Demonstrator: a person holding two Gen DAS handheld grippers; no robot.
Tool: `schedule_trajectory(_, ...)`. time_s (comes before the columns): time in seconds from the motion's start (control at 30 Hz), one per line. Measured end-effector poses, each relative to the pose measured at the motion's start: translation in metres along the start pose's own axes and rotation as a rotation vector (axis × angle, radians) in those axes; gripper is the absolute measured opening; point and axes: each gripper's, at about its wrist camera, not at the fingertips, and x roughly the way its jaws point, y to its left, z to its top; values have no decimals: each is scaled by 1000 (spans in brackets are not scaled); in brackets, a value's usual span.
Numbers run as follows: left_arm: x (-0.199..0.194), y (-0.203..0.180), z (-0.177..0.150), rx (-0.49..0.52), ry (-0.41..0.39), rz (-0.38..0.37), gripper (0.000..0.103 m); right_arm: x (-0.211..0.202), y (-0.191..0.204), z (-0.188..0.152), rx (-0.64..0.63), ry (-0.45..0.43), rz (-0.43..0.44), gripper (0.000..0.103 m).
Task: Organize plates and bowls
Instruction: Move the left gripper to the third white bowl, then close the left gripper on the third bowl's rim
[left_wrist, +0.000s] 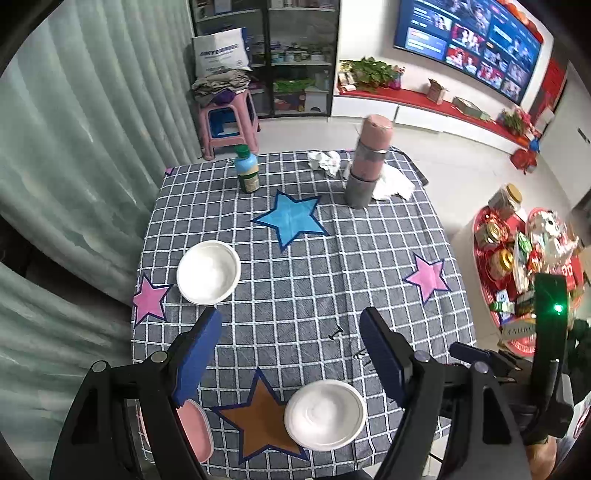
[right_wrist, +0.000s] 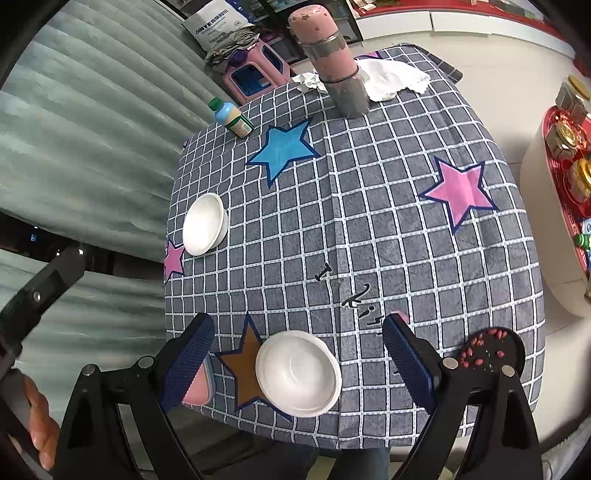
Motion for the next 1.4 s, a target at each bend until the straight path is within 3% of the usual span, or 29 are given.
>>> schedule_trajectory(0.33, 45, 72, 29, -40, 25, -7, 80, 38, 18, 27, -16, 39, -78, 93)
schedule_trajectory(0.87, 193, 219, 58, -77, 216, 38, 80, 155, 90, 70, -46, 173, -242, 93)
schedule_trajectory(1.13, 251, 267, 68, -98, 282, 71, 80, 212, 115, 91, -33, 230, -254, 93)
schedule_trajectory(1.4, 294, 281, 77, -9, 284, 61, 80, 265, 129, 112, -22, 289, -256, 93)
